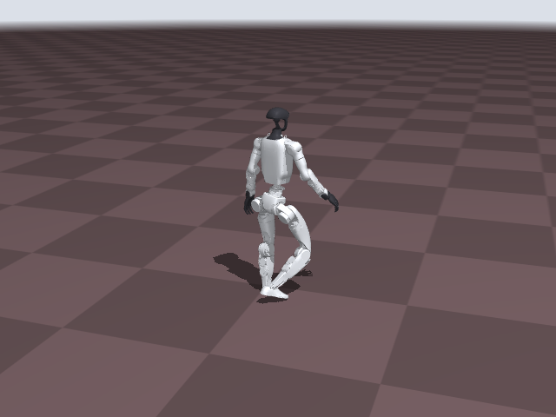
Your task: Walk
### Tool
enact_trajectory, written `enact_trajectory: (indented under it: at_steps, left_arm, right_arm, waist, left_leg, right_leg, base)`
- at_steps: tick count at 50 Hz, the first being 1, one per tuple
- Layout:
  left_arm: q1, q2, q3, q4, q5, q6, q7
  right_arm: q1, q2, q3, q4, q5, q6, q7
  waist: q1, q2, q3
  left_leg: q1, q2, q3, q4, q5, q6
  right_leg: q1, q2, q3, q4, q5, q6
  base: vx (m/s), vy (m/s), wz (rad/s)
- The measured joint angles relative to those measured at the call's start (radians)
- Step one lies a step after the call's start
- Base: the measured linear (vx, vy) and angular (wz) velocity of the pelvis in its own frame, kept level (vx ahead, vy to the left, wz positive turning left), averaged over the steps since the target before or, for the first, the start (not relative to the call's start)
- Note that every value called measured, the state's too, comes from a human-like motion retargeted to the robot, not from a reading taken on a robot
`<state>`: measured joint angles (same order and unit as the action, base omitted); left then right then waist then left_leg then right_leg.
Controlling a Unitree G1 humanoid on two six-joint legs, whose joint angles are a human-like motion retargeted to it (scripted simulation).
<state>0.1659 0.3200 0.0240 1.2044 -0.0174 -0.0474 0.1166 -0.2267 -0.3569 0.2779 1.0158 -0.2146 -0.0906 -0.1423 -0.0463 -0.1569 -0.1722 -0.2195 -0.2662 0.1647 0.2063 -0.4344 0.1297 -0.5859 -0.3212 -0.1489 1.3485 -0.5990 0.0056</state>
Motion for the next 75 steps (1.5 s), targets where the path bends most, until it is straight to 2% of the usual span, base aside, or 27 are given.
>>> enact_trajectory:
  at_steps: [5, 10, 11, 12, 13, 17, 25, 32, 38, 48, 50, 54, 60, 75]
  left_arm:
    - [0.108, -0.047, -0.004, 0.083, 0.042, -0.006, -0.047]
    - [0.138, -0.111, -0.036, 0.133, 0.067, -0.014, -0.071]
    - [0.140, -0.123, -0.047, 0.132, 0.068, -0.017, -0.071]
    - [0.136, -0.134, -0.058, 0.130, 0.068, -0.021, -0.070]
    - [0.119, -0.142, -0.070, 0.129, 0.066, -0.026, -0.070]
    - [0.074, -0.162, -0.111, 0.086, 0.063, -0.051, -0.052]
    - [-0.085, -0.114, -0.139, -0.043, 0.040, -0.074, -0.017]
    - [-0.215, -0.048, -0.133, -0.151, 0.007, -0.061, -0.007]
    - [-0.308, -0.025, -0.144, -0.229, 0.015, -0.042, -0.027]
    - [-0.361, -0.058, -0.218, -0.293, 0.107, -0.024, -0.124]
    - [-0.361, -0.065, -0.236, -0.287, 0.130, -0.021, -0.146]
    - [-0.330, -0.085, -0.274, -0.258, 0.165, -0.014, -0.173]
    - [-0.289, -0.095, -0.299, -0.171, 0.201, -0.001, -0.189]
    - [-0.185, -0.064, -0.222, 0.046, 0.199, 0.015, -0.162]
  right_arm:
    - [-0.072, 0.003, 0.037, -0.081, -0.031, -0.022, -0.006]
    - [-0.122, 0.017, 0.071, -0.170, -0.055, -0.039, 0.000]
    - [-0.123, 0.022, 0.078, -0.183, -0.057, -0.044, 0.000]
    - [-0.128, 0.023, 0.084, -0.196, -0.057, -0.049, 0.000]
    - [-0.138, 0.019, 0.086, -0.211, -0.055, -0.051, 0.004]
    - [-0.120, 0.016, 0.101, -0.231, -0.044, -0.061, 0.000]
    - [0.011, -0.015, 0.074, -0.095, 0.033, -0.041, -0.001]
    - [0.160, -0.027, 0.001, 0.096, 0.075, 0.002, 0.019]
    - [0.269, -0.004, -0.063, 0.217, 0.089, 0.034, 0.055]
    - [0.327, 0.089, -0.087, 0.278, 0.104, 0.056, 0.114]
    - [0.316, 0.105, -0.079, 0.272, 0.107, 0.056, 0.126]
    - [0.295, 0.127, -0.053, 0.245, 0.104, 0.050, 0.136]
    - [0.224, 0.130, -0.008, 0.194, 0.089, 0.042, 0.143]
    - [0.077, 0.110, 0.086, 0.057, 0.070, 0.012, 0.169]
  waist:
    - [0.064, -0.029, -0.009]
    - [0.121, 0.015, 0.001]
    - [0.122, 0.012, 0.008]
    - [0.127, 0.022, 0.011]
    - [0.139, 0.058, 0.009]
    - [0.138, 0.100, 0.037]
    - [0.144, 0.240, 0.057]
    - [0.140, 0.316, 0.058]
    - [0.114, 0.340, 0.059]
    - [0.046, 0.303, 0.077]
    - [0.033, 0.266, 0.073]
    - [0.032, 0.258, 0.073]
    - [0.037, 0.206, 0.072]
    - [0.064, 0.082, 0.068]
  left_leg:
    - [-0.001, -0.012, 0.057, -0.118, 0.093, 0.003]
    - [-0.091, 0.068, 0.108, -0.067, 0.105, -0.032]
    - [-0.115, 0.070, 0.119, -0.047, 0.106, -0.037]
    - [-0.149, 0.089, 0.123, -0.014, 0.096, -0.043]
    - [-0.204, 0.142, 0.117, 0.049, 0.064, -0.053]
    - [-0.338, 0.203, 0.090, 0.190, -0.017, -0.068]
    - [-0.548, 0.396, 0.026, 0.750, -0.174, -0.058]
    - [-0.514, 0.461, -0.059, 1.026, -0.246, -0.024]
    - [-0.392, 0.470, -0.089, 1.049, -0.283, -0.027]
    - [-0.139, 0.394, -0.051, 0.650, -0.320, -0.058]
    - [-0.078, 0.335, -0.043, 0.507, -0.289, -0.052]
    - [-0.052, 0.322, -0.052, 0.436, -0.279, -0.062]
    - [-0.009, 0.255, -0.061, 0.291, -0.207, -0.060]
    - [0.089, 0.119, -0.097, 0.016, -0.044, -0.033]
  right_leg:
    - [0.215, 0.000, -0.029, -0.126, -0.004, 0.054]
    - [0.383, 0.130, -0.061, -0.512, -0.037, 0.075]
    - [0.389, 0.130, -0.063, -0.547, -0.067, 0.072]
    - [0.399, 0.149, -0.068, -0.606, -0.083, 0.064]
    - [0.418, 0.209, -0.079, -0.712, -0.073, 0.045]
    - [0.409, 0.257, -0.090, -0.817, -0.078, 0.021]
    - [0.399, 0.435, -0.075, -0.989, 0.034, -0.018]
    - [0.422, 0.526, -0.059, -1.084, 0.122, -0.047]
    - [0.437, 0.556, -0.068, -1.117, 0.162, -0.059]
    - [0.491, 0.503, -0.115, -1.158, 0.197, -0.037]
    - [0.487, 0.458, -0.123, -1.154, 0.190, -0.030]
    - [0.465, 0.440, -0.146, -1.110, 0.176, -0.023]
    - [0.412, 0.370, -0.168, -1.030, 0.139, -0.013]
    - [0.315, 0.223, -0.163, -0.845, 0.046, -0.002]
  base:
    - [-0.36, 0.03, -0.50]
    - [-0.42, -0.05, -0.43]
    - [-0.46, -0.10, -0.33]
    - [-0.45, -0.11, -0.45]
    - [-0.43, -0.12, -0.53]
    - [-0.44, -0.13, -0.29]
    - [-0.31, -0.11, -0.33]
    - [-0.20, -0.08, -0.14]
    - [-0.15, -0.01, 0.14]
    - [-0.09, 0.05, 0.30]
    - [-0.05, 0.06, 0.28]
    - [-0.06, 0.06, 0.17]
    - [-0.03, 0.06, 0.21]
    - [-0.01, 0.02, 0.08]
